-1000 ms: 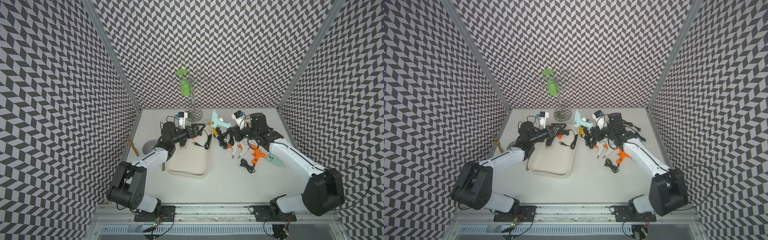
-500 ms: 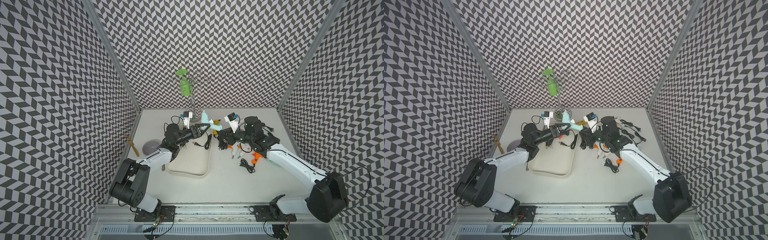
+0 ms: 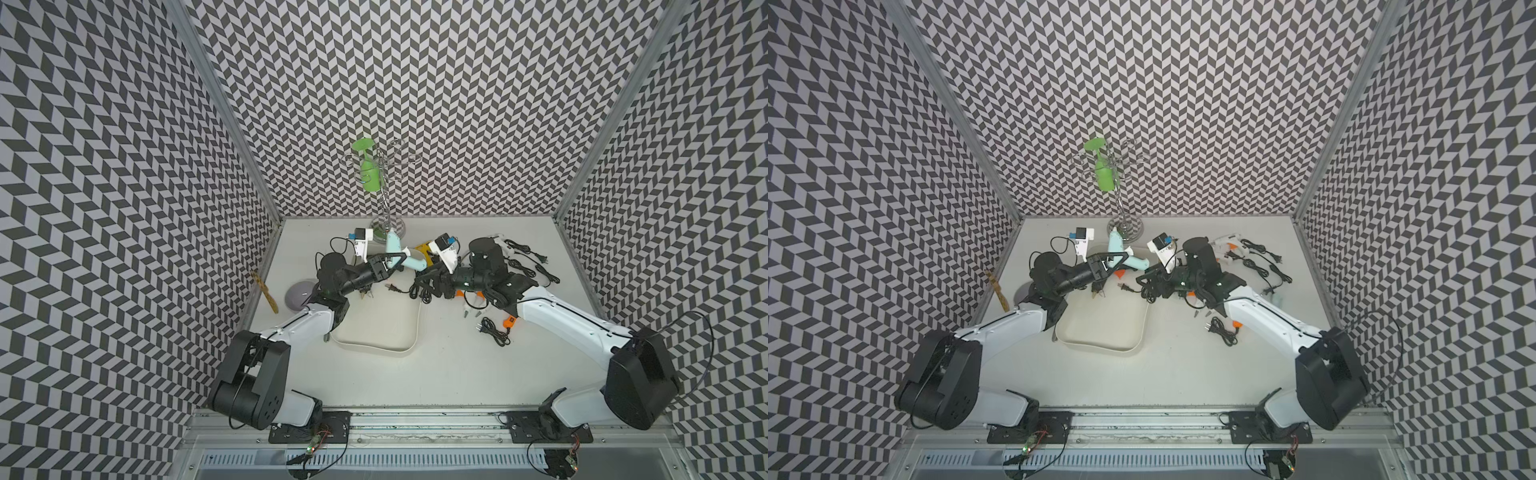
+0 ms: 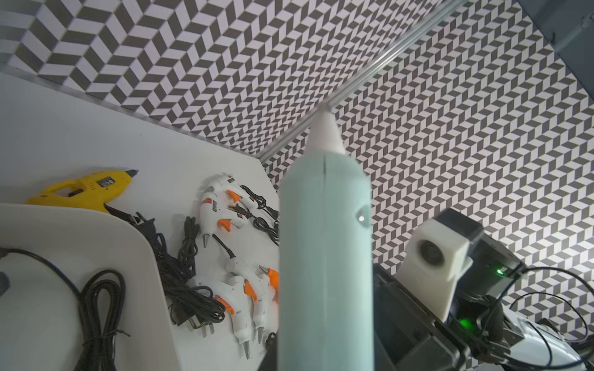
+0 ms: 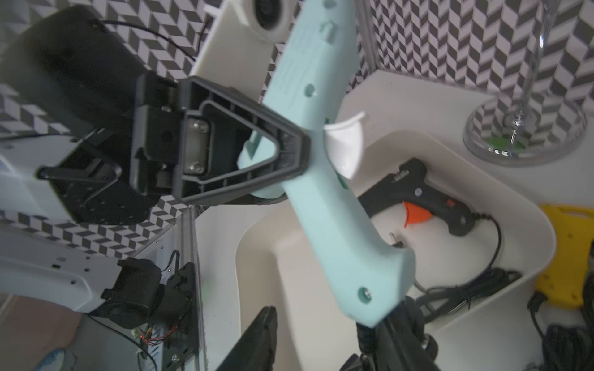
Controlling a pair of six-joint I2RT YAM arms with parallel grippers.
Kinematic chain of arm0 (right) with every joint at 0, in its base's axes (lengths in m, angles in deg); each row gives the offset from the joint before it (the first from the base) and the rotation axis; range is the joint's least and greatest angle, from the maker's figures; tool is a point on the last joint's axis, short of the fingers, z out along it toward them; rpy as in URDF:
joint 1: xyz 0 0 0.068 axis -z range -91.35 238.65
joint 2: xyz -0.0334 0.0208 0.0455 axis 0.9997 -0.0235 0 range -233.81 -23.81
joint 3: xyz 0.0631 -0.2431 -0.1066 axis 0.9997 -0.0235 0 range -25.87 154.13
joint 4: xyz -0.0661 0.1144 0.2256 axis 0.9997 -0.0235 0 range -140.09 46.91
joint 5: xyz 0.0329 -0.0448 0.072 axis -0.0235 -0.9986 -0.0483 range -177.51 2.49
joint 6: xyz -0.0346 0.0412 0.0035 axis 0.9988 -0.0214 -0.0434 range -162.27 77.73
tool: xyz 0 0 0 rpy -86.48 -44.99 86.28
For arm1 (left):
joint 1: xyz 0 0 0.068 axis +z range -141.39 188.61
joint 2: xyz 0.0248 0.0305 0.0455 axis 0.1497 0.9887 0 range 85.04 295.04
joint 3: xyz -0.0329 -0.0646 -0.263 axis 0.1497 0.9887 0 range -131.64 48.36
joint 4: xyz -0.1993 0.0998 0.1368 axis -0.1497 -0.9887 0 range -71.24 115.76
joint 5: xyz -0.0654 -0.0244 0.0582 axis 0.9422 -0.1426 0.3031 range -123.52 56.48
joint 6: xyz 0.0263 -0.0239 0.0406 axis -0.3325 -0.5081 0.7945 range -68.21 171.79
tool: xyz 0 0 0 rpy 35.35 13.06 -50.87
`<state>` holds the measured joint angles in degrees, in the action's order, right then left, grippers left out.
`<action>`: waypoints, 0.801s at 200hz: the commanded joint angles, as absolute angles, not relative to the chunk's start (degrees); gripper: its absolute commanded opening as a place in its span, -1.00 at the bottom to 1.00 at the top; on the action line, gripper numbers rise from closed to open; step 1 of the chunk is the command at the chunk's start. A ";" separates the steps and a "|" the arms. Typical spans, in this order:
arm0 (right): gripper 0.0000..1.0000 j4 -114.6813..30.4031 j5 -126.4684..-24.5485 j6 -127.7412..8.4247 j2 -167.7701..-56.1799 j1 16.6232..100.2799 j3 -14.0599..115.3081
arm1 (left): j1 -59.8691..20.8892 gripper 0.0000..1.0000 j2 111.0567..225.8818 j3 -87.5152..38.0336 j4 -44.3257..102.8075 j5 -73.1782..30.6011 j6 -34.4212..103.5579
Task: Put the hot melt glue gun into the storage box
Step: Place the hot melt adhesive gun in the storage box.
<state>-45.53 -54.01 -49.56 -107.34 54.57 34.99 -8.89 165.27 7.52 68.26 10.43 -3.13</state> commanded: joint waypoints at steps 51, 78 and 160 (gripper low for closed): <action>0.73 -39.47 -64.76 -49.23 -103.30 55.61 36.68 | 1.66 -0.85 150.87 10.53 44.49 12.96 10.91; 0.75 -41.61 -66.69 -49.25 -103.11 58.32 35.55 | 2.86 -0.84 153.94 16.63 46.76 13.52 11.62; 0.74 -43.04 -69.19 -47.77 -101.98 58.92 29.25 | 3.16 -0.82 160.53 23.57 43.54 10.89 13.88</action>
